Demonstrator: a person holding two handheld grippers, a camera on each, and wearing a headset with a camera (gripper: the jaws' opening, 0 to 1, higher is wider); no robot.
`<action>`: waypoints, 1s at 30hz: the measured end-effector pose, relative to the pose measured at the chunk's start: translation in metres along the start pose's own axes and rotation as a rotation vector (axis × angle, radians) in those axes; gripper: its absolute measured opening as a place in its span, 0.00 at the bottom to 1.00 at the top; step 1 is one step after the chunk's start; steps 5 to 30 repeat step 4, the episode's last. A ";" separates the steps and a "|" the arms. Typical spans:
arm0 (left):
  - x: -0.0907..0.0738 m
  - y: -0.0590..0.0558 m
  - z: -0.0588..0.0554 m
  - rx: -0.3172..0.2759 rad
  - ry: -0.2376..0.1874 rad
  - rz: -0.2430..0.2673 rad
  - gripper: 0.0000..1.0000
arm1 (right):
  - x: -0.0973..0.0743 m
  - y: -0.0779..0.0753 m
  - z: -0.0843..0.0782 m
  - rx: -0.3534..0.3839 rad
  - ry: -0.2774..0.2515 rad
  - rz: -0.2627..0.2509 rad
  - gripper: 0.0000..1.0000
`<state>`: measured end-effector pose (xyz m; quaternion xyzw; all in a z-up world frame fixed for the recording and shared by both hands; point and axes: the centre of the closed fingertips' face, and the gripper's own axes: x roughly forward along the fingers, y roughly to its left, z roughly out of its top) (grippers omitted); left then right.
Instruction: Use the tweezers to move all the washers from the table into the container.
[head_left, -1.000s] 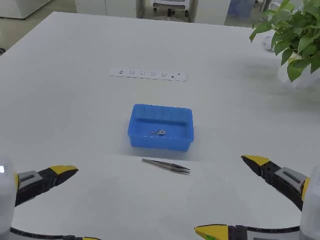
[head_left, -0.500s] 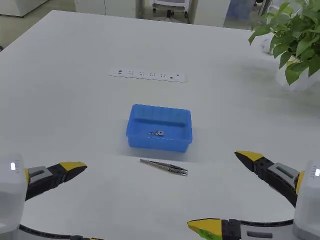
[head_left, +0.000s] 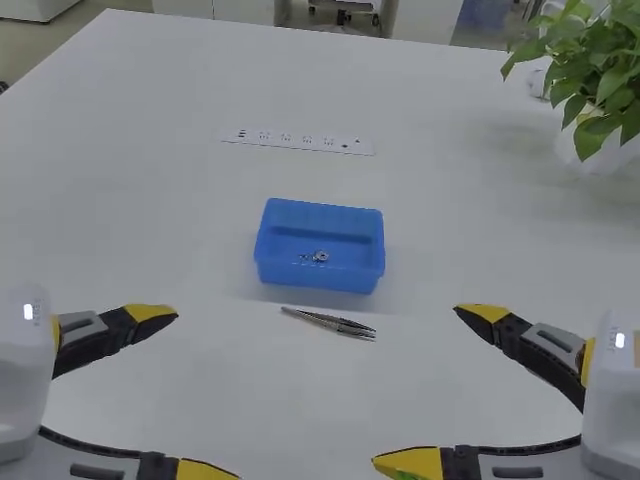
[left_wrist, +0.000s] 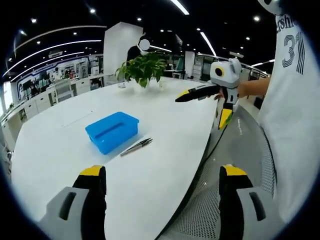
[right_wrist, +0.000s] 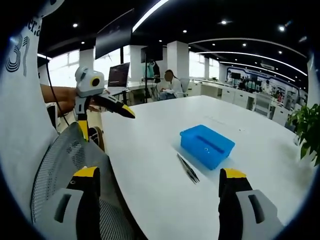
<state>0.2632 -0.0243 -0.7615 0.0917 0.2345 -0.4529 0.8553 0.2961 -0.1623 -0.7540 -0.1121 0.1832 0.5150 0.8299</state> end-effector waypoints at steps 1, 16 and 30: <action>0.000 -0.001 0.001 -0.001 -0.005 -0.005 0.99 | 0.000 0.000 0.000 0.002 -0.002 0.000 1.00; 0.002 -0.002 0.003 -0.003 -0.008 -0.010 0.99 | -0.001 -0.002 -0.001 0.006 -0.001 -0.002 1.00; 0.002 -0.002 0.003 -0.003 -0.008 -0.010 0.99 | -0.001 -0.002 -0.001 0.006 -0.001 -0.002 1.00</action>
